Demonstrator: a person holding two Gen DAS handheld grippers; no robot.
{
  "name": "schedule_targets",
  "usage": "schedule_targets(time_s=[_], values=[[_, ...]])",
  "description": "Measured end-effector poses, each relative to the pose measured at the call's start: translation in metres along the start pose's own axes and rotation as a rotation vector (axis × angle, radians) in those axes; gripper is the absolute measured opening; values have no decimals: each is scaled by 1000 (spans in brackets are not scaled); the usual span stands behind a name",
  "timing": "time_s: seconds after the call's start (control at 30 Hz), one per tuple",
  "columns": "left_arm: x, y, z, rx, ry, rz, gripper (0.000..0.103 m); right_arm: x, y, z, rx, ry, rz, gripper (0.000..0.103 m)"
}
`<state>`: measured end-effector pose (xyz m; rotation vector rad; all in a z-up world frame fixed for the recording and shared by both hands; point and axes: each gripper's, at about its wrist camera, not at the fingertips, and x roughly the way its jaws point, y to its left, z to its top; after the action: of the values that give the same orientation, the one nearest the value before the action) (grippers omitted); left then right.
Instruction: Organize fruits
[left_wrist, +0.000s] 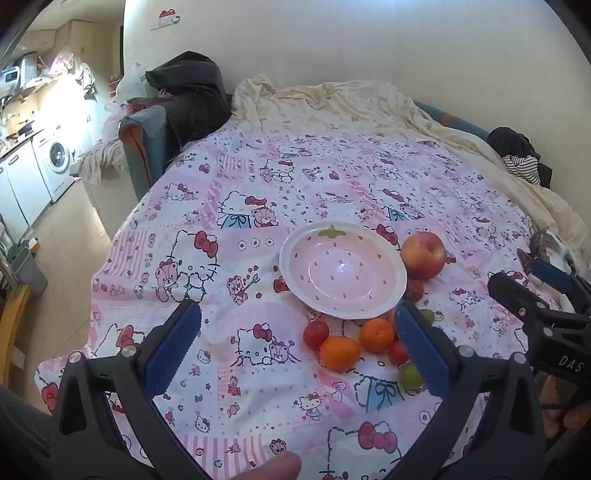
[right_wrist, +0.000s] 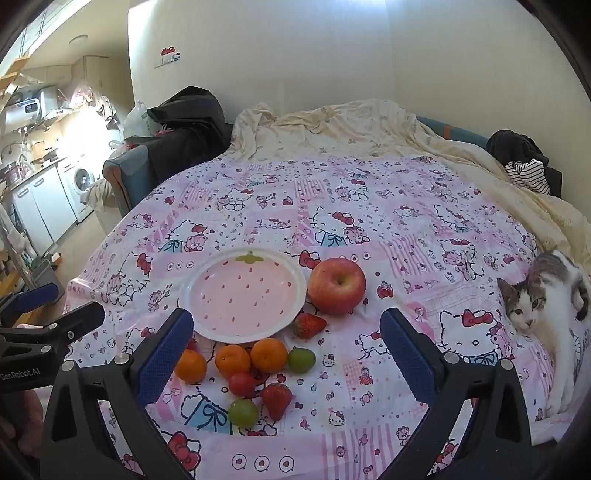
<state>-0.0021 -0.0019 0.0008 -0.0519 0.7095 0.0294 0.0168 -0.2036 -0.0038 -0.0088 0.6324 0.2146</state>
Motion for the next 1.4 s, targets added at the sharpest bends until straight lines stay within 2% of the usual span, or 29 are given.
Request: schedule_targets(time_s=[0.27, 0.3, 0.4, 1.4], values=[[-5, 4, -2, -31, 8, 23, 103, 0, 0, 0, 2, 3, 1, 103], [3, 6, 2, -36, 11, -5, 103, 0, 0, 0, 2, 3, 2, 103], [1, 8, 3, -46, 7, -2, 103, 0, 0, 1, 0, 1, 0, 103], [1, 9, 4, -47, -3, -1, 103, 2, 0, 0, -2, 4, -1, 103]])
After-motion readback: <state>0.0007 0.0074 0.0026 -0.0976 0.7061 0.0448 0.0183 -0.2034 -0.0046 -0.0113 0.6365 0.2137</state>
